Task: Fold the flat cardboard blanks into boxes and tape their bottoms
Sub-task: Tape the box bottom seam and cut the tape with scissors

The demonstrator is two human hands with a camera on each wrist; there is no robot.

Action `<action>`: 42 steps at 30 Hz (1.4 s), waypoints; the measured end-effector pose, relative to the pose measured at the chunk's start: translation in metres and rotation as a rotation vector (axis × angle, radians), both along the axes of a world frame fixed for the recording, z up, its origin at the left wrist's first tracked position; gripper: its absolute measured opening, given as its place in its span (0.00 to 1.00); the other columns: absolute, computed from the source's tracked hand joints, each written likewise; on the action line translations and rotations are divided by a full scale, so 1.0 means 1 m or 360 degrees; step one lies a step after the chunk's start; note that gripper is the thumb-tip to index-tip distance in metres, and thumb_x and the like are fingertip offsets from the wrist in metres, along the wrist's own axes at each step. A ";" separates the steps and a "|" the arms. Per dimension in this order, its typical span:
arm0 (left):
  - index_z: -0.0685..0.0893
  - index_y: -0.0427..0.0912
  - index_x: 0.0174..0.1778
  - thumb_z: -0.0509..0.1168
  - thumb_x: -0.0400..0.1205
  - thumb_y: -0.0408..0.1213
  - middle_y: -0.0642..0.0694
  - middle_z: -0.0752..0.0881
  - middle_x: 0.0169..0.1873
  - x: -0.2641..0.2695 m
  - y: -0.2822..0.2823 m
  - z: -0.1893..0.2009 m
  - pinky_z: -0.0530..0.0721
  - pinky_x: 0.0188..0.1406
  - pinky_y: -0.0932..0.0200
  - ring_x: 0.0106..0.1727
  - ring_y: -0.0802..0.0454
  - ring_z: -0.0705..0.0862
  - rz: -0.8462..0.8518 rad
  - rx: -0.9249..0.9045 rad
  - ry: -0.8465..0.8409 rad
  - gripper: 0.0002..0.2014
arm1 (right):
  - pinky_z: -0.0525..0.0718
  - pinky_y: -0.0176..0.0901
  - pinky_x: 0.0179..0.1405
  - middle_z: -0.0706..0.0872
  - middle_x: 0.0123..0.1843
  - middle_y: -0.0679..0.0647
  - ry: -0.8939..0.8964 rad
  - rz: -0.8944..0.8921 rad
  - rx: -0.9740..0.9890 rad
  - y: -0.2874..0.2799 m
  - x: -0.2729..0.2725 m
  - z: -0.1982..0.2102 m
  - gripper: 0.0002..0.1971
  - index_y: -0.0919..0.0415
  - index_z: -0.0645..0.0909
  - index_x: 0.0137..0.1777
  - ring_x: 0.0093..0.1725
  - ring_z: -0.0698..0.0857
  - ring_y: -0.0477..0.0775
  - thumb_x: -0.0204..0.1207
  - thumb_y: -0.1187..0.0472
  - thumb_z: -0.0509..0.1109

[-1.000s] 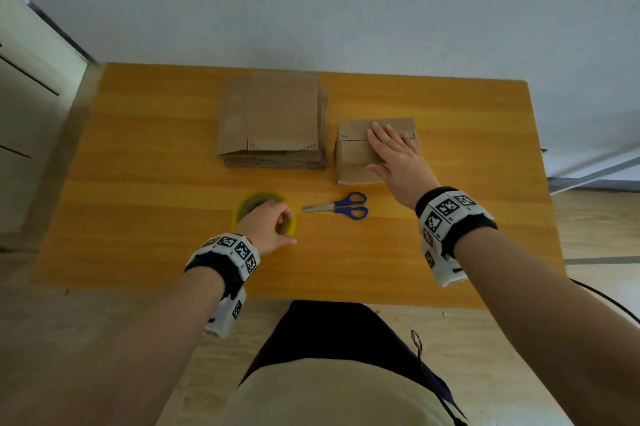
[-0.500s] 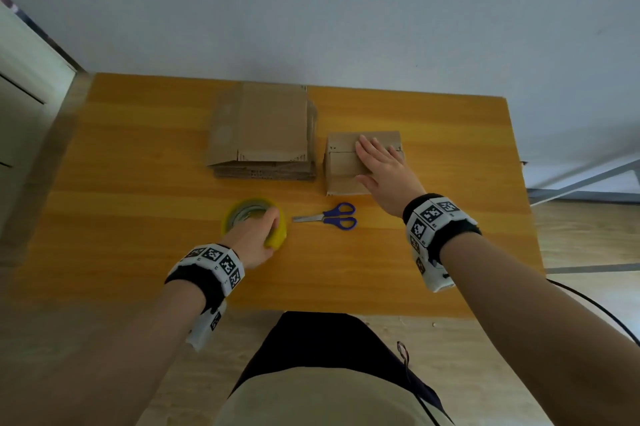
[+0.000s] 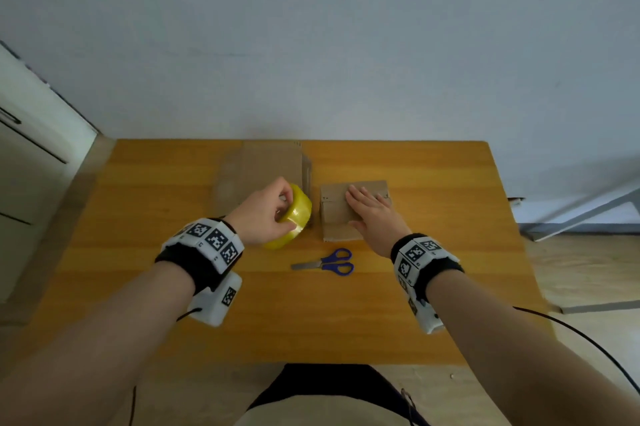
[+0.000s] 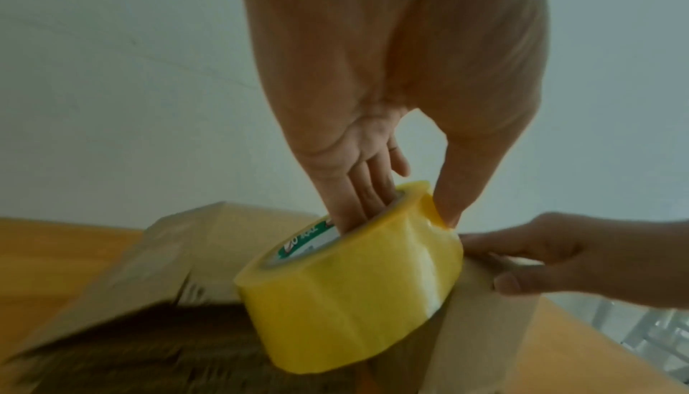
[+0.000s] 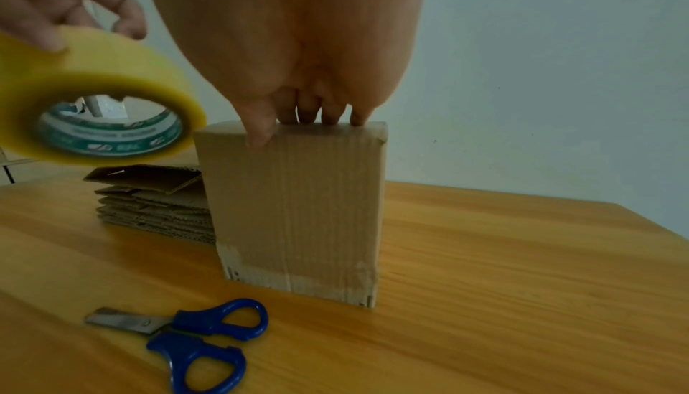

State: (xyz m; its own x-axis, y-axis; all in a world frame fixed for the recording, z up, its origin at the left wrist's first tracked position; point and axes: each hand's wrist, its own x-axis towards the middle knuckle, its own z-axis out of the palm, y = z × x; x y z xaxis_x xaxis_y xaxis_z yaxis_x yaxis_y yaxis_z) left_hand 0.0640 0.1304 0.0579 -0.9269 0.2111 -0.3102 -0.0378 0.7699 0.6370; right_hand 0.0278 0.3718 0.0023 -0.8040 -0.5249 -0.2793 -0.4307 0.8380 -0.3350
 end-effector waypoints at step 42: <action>0.76 0.51 0.70 0.71 0.76 0.43 0.46 0.86 0.58 -0.059 0.085 -0.020 0.85 0.55 0.50 0.59 0.52 0.85 -0.0151 -0.0187 0.0179 0.25 | 0.83 0.47 0.45 0.90 0.48 0.58 -0.0071 -0.1131 -0.0726 -0.012 -0.012 0.011 0.10 0.63 0.87 0.50 0.50 0.86 0.60 0.80 0.60 0.65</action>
State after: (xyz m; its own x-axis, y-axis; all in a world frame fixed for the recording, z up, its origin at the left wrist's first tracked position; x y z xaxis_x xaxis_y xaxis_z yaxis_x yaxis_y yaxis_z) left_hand 0.0052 0.2151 0.0381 -0.9347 0.2679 -0.2334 0.1050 0.8358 0.5389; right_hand 0.0155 0.3598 0.0138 -0.9788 0.0325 -0.2020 0.1693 0.6831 -0.7104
